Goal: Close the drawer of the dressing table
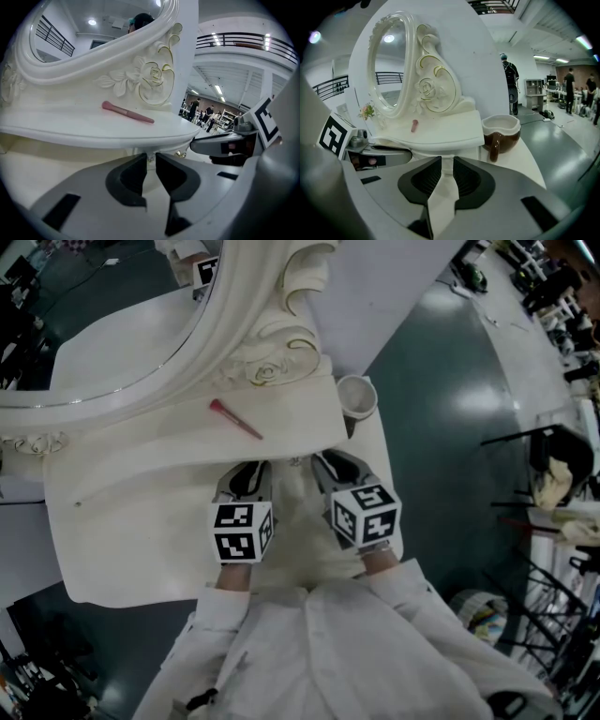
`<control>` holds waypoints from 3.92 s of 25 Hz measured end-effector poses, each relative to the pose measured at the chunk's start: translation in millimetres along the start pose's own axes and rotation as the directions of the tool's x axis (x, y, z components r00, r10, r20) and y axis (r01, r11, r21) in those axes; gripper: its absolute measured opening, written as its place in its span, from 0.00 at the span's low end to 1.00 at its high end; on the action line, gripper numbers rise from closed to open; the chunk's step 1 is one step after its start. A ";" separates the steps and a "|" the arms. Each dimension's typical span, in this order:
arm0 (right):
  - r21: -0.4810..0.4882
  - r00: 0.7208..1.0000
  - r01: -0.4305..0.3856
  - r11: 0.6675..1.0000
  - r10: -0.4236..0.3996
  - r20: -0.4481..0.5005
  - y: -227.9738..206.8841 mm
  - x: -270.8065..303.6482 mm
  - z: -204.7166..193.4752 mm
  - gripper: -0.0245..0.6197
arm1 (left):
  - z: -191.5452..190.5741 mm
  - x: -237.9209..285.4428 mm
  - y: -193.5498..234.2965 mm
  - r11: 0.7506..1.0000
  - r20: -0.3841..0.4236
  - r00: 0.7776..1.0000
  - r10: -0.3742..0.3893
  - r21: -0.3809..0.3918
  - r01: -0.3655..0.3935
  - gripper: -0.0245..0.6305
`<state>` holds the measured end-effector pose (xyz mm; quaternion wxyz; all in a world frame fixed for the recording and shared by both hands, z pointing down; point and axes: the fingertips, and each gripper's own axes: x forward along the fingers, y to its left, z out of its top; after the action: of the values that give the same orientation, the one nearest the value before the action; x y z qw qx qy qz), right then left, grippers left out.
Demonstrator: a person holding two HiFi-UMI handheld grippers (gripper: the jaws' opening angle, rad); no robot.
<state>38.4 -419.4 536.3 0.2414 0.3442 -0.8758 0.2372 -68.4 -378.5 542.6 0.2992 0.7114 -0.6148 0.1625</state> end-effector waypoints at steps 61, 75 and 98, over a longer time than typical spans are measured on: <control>-0.023 0.973 -0.131 0.991 0.133 0.188 52.9 -57.1 36.0 0.15 | 53.3 -74.3 -54.3 0.959 0.142 0.961 -0.238 0.192 0.209 0.12; -0.115 0.946 -0.164 0.980 0.189 0.264 77.0 -95.7 57.5 0.08 | 57.2 -96.8 -82.9 0.931 0.141 0.941 -0.307 0.252 0.266 0.06; -0.115 0.949 -0.206 0.972 0.227 0.220 94.8 -102.0 31.3 0.05 | 31.1 -106.9 -95.1 0.922 0.116 0.935 -0.337 0.244 0.302 0.05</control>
<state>28.2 -326.1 428.8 0.1254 0.2597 -0.9403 0.1808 -0.7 -308.7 433.1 0.1915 0.8416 -0.4897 0.1233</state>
